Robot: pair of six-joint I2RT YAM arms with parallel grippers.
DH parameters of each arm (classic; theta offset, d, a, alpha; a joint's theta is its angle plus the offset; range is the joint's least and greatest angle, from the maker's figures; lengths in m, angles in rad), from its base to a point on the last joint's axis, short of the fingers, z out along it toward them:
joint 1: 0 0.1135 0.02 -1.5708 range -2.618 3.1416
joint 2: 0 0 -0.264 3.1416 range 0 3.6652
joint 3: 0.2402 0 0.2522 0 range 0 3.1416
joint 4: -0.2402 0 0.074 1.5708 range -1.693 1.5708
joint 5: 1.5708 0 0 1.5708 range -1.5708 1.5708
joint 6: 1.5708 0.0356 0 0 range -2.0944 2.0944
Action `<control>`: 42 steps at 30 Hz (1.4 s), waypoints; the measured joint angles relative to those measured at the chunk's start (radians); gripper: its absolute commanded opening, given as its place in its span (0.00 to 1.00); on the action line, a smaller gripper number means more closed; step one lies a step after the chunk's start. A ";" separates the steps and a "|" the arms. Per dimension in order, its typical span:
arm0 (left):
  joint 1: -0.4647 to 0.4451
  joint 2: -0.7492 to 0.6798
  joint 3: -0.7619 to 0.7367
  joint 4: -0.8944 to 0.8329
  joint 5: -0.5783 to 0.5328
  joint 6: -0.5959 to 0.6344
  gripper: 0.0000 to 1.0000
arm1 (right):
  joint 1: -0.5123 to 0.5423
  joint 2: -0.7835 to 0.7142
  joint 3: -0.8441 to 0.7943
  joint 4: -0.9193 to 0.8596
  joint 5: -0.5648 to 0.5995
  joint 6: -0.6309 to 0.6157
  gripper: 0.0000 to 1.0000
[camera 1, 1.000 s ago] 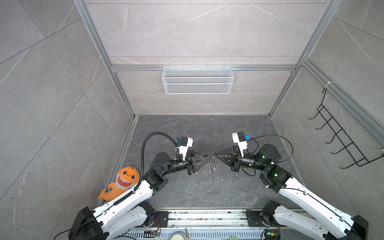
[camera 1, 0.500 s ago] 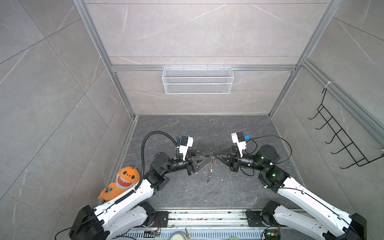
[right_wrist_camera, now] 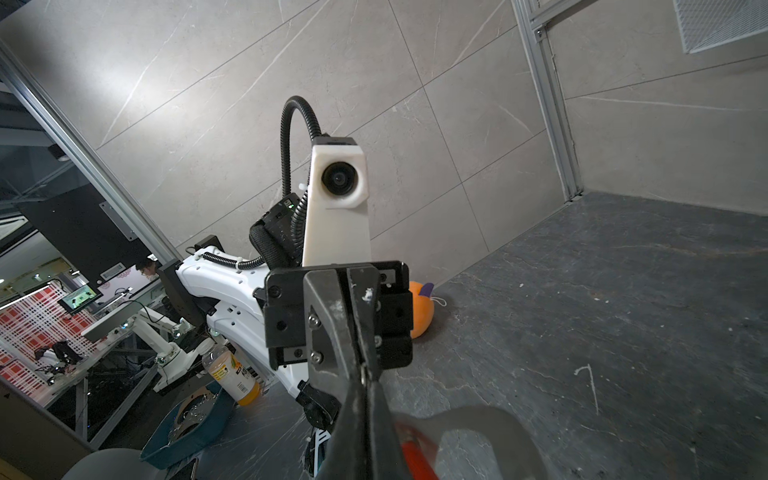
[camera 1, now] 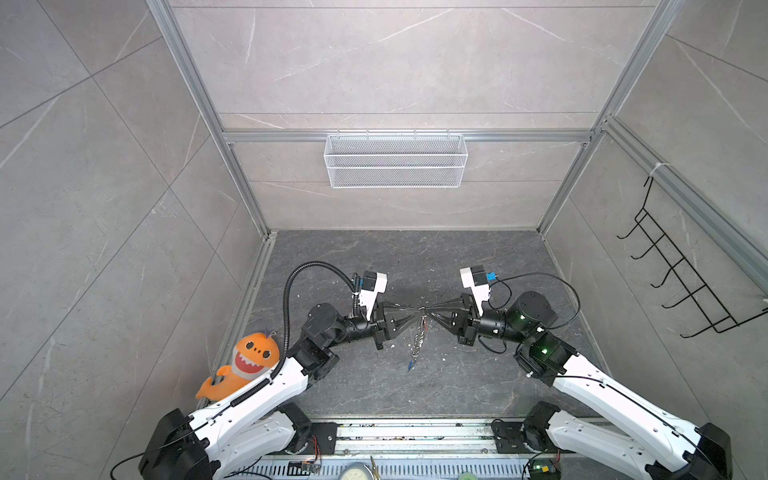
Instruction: Remove the keys from the keyring
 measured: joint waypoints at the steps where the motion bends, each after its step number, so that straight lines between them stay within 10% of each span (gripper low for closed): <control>1: 0.000 -0.002 0.002 -0.004 -0.001 0.001 0.00 | 0.000 0.000 -0.002 0.003 0.001 0.001 0.00; 8: -0.004 -0.040 0.045 -0.162 -0.004 0.036 0.00 | 0.003 -0.031 -0.011 -0.048 0.038 -0.006 0.43; 24: -0.061 -0.061 0.305 -0.801 -0.104 0.248 0.00 | 0.004 -0.203 -0.029 -0.326 0.355 -0.087 0.46; 42: -0.067 0.053 0.525 -1.223 -0.073 0.360 0.00 | 0.004 -0.045 0.043 -0.393 -0.033 -0.240 0.42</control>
